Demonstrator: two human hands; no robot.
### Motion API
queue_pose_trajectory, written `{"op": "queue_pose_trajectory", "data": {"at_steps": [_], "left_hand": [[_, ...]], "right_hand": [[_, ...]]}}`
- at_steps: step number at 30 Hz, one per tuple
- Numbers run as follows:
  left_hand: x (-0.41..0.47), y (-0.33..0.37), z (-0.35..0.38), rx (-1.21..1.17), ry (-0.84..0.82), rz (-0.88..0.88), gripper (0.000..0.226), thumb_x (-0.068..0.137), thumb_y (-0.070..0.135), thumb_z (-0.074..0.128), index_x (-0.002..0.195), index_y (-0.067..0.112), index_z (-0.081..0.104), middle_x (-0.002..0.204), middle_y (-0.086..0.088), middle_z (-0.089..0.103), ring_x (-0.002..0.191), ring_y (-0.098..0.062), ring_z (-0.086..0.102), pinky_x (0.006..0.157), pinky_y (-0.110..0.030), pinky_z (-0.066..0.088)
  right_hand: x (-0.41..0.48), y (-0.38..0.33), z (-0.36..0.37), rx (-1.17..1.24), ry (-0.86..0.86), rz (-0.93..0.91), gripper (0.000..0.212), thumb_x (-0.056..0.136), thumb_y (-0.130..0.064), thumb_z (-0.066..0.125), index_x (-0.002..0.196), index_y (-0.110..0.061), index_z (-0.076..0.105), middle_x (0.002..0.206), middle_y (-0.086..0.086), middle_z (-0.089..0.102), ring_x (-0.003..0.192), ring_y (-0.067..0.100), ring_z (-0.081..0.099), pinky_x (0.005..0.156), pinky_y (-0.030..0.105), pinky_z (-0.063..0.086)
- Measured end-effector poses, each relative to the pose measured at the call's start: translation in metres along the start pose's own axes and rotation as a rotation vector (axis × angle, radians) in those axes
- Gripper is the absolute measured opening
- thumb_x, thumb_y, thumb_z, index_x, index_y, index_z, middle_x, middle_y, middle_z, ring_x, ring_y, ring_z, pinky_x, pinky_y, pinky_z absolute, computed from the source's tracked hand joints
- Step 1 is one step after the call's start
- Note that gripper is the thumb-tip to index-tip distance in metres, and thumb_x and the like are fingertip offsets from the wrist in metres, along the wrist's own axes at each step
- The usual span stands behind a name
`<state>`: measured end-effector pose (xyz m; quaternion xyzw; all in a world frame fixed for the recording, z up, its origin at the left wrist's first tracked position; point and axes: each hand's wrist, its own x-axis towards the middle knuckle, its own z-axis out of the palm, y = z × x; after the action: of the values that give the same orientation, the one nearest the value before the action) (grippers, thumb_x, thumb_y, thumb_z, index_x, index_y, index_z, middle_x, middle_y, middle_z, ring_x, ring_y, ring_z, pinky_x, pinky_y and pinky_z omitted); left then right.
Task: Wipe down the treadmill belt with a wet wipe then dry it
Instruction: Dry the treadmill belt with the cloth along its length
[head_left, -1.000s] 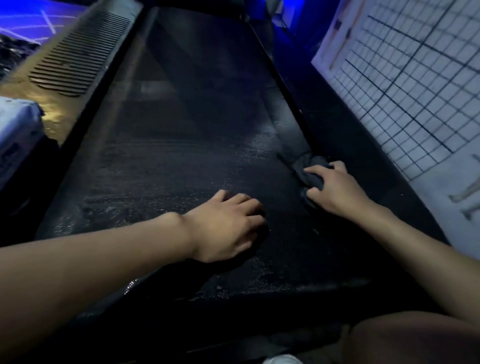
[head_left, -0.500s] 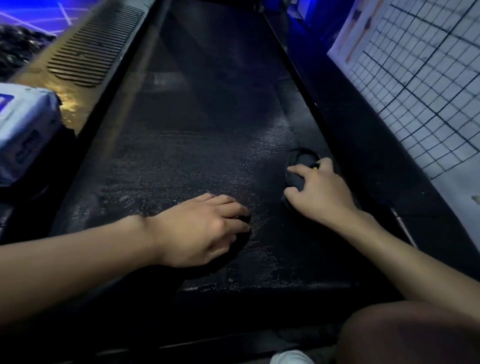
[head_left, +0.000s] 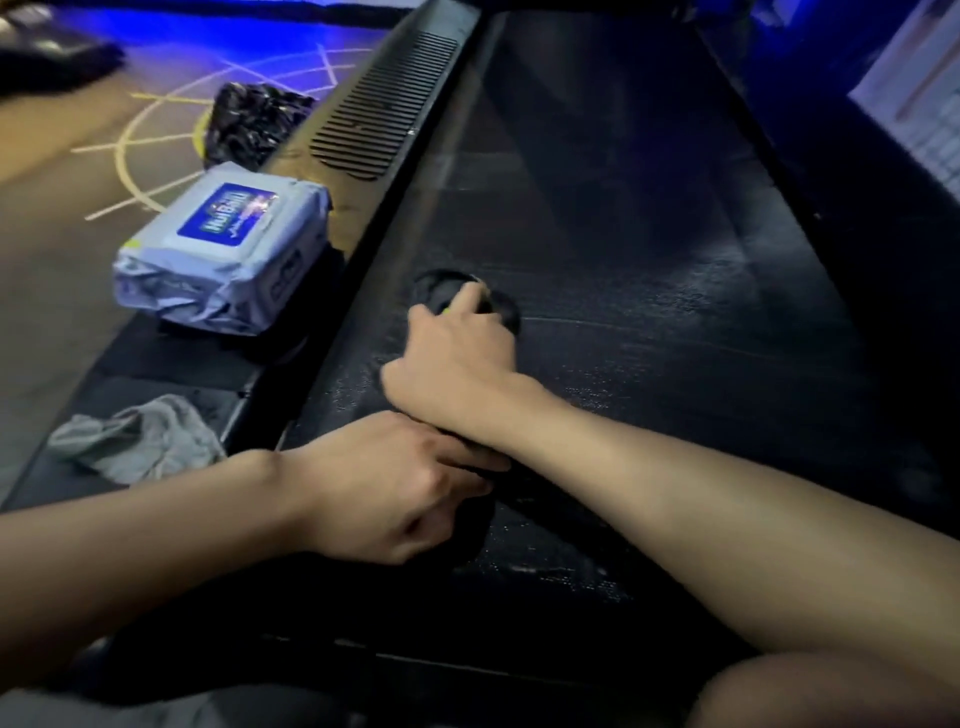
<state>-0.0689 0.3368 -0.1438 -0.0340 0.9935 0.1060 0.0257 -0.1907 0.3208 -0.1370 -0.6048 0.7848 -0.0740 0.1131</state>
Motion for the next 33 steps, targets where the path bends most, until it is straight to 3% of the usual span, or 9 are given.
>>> {"op": "queue_pose_trajectory", "data": {"at_steps": [3, 7, 12, 17, 20, 25, 27, 33], "left_hand": [[-0.016, 0.001, -0.002, 0.024, -0.01, -0.037, 0.046, 0.08, 0.025, 0.051, 0.123, 0.016, 0.066, 0.126, 0.002, 0.066, 0.111, -0.011, 0.056, 0.093, -0.017, 0.041], [-0.031, 0.005, 0.0, 0.036, 0.011, -0.083, 0.041, 0.091, 0.036, 0.047, 0.13, 0.026, 0.051, 0.119, 0.004, 0.067, 0.101, -0.01, 0.055, 0.085, -0.018, 0.041], [-0.024, 0.009, 0.0, -0.011, 0.017, -0.083, 0.04, 0.095, 0.035, 0.043, 0.129, 0.019, 0.057, 0.126, 0.0, 0.062, 0.107, -0.014, 0.055, 0.091, -0.019, 0.039], [-0.006, 0.017, 0.001, -0.036, -0.031, -0.003, 0.036, 0.097, 0.033, 0.041, 0.123, 0.018, 0.062, 0.13, -0.001, 0.059, 0.112, -0.019, 0.059, 0.093, -0.029, 0.048], [0.01, 0.025, 0.005, 0.015, -0.02, 0.064, 0.034, 0.097, 0.033, 0.041, 0.118, 0.018, 0.062, 0.129, -0.003, 0.058, 0.114, -0.02, 0.057, 0.094, -0.034, 0.047], [0.044, 0.034, 0.005, 0.108, 0.057, 0.218, 0.021, 0.096, 0.028, 0.046, 0.085, 0.015, 0.059, 0.099, -0.002, 0.059, 0.093, -0.023, 0.056, 0.085, -0.037, 0.047], [0.059, 0.039, 0.005, 0.113, 0.07, 0.241, 0.021, 0.095, 0.031, 0.045, 0.087, 0.018, 0.06, 0.1, 0.0, 0.058, 0.095, -0.021, 0.054, 0.083, -0.034, 0.044], [0.104, 0.051, 0.008, 0.095, 0.027, 0.259, 0.037, 0.095, 0.04, 0.036, 0.122, 0.023, 0.055, 0.125, 0.002, 0.051, 0.114, -0.018, 0.048, 0.093, -0.036, 0.044]], "right_hand": [[0.011, -0.043, 0.01, 0.04, 0.01, -0.062, 0.061, 0.085, -0.047, 0.059, 0.136, -0.013, 0.051, 0.143, 0.028, 0.029, 0.115, 0.045, 0.051, 0.094, 0.041, 0.044], [0.011, -0.072, 0.019, 0.122, -0.028, -0.122, 0.068, 0.085, -0.044, 0.063, 0.141, -0.011, 0.045, 0.148, 0.027, 0.022, 0.12, 0.046, 0.043, 0.095, 0.046, 0.046], [0.001, -0.045, 0.014, 0.114, -0.04, -0.249, 0.054, 0.087, -0.038, 0.066, 0.134, -0.018, 0.048, 0.142, 0.017, 0.026, 0.12, 0.044, 0.042, 0.093, 0.047, 0.044], [-0.012, -0.009, 0.003, 0.053, -0.047, -0.284, 0.048, 0.089, -0.031, 0.063, 0.135, -0.026, 0.05, 0.137, 0.012, 0.03, 0.119, 0.044, 0.04, 0.083, 0.047, 0.042], [-0.022, 0.019, -0.002, 0.068, -0.059, -0.227, 0.049, 0.089, -0.027, 0.061, 0.136, -0.029, 0.05, 0.137, 0.01, 0.03, 0.118, 0.043, 0.039, 0.079, 0.045, 0.038], [-0.045, 0.08, -0.019, 0.018, -0.057, -0.059, 0.055, 0.088, -0.026, 0.059, 0.141, -0.036, 0.045, 0.142, 0.007, 0.027, 0.121, 0.04, 0.038, 0.086, 0.046, 0.042], [-0.059, 0.11, -0.025, -0.001, -0.05, 0.02, 0.058, 0.088, -0.027, 0.059, 0.142, -0.038, 0.043, 0.144, 0.006, 0.025, 0.122, 0.039, 0.038, 0.091, 0.046, 0.043], [-0.106, 0.187, -0.04, -0.036, -0.03, 0.258, 0.059, 0.088, -0.031, 0.059, 0.143, -0.043, 0.043, 0.153, 0.004, 0.021, 0.129, 0.037, 0.037, 0.095, 0.045, 0.044]]}}
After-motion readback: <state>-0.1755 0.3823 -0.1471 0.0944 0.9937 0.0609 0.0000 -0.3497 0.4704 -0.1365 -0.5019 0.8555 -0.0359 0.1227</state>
